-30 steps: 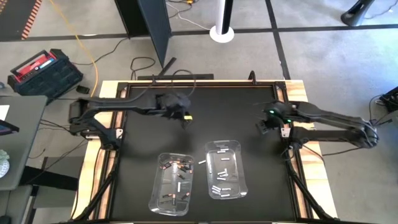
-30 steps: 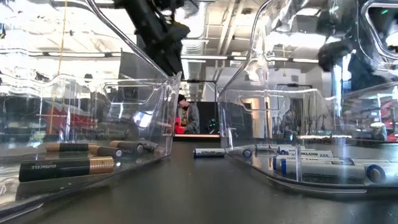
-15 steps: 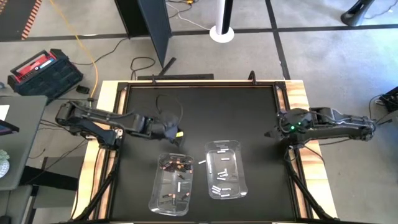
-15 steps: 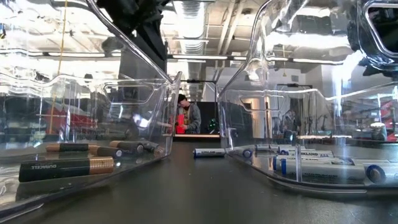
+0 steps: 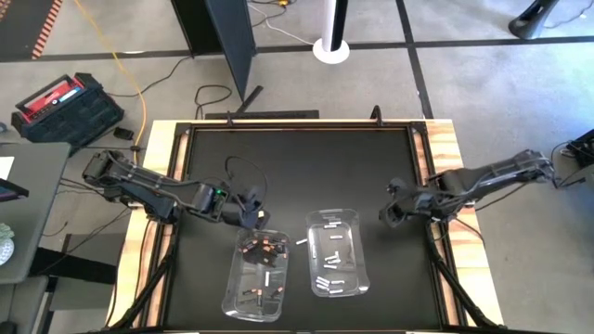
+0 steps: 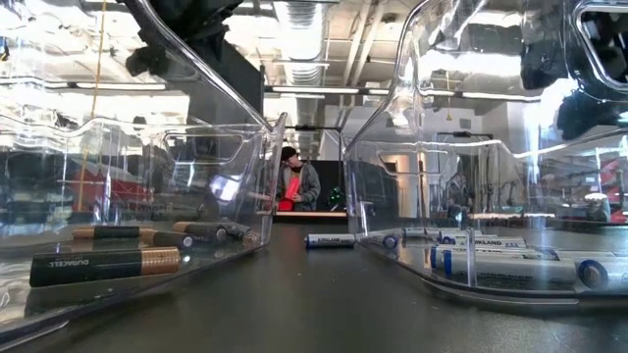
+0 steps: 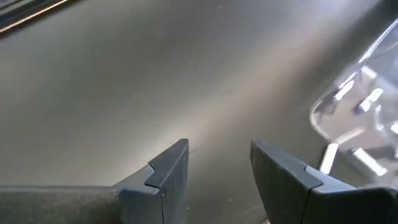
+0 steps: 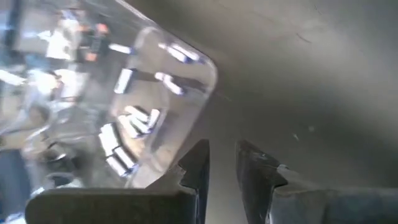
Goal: Sort batteries
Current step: Move the right transparent bin to the top of the table
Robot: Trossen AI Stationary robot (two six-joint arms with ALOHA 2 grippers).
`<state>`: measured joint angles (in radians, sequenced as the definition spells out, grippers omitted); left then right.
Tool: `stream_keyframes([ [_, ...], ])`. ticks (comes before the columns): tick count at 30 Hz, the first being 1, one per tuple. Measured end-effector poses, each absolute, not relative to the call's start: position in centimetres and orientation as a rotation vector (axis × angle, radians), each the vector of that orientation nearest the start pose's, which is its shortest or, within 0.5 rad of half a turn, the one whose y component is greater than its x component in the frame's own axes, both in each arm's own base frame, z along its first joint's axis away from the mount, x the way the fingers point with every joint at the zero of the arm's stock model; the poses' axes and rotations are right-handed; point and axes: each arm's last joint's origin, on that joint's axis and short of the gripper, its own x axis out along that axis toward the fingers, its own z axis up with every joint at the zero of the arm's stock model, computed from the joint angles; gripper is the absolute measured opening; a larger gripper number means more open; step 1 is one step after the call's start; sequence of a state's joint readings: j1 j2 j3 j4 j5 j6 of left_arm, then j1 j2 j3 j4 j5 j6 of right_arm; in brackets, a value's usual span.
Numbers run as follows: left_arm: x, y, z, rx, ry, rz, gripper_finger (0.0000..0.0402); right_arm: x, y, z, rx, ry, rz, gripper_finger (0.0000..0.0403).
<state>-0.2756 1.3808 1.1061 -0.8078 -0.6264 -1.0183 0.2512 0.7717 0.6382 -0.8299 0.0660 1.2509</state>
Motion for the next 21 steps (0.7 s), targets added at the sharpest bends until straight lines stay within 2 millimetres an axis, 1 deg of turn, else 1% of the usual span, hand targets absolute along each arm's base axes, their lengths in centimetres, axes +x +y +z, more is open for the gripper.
stream_keyframes([
  [4, 25.6, -5.6, 27.2, -0.379, 0.771, 0.721, 0.0168, 14.8, 4.5, 23.9, 1.03, 0.914, -0.523, 0.0091],
  [8, 25.1, -5.4, 26.9, -0.241, 0.866, 0.682, 0.0165, 16.6, 6.1, 24.9, 1.049, 0.913, -0.613, 0.009],
  [13, 24.7, -4.8, 27.2, -0.087, 0.947, 0.597, 0.016, 18.5, 8.4, 25.5, 1.007, 1.02, -0.804, 0.009],
  [15, 24.6, -4.5, 27.6, -0.033, 0.956, 0.562, 0.0159, 19.2, 9.5, 25.7, 0.997, 1.026, -0.864, 0.009],
  [17, 24.3, -4.0, 28.1, 0.008, 0.954, 0.541, 0.0158, 19.9, 10.5, 25.7, 1.004, 1.005, -0.886, 0.0091],
  [21, 23.4, -2.9, 29.3, 0.038, 0.933, 0.518, 0.0157, 21.2, 12.4, 25.1, 1.003, 0.999, -0.864, 0.0091],
])
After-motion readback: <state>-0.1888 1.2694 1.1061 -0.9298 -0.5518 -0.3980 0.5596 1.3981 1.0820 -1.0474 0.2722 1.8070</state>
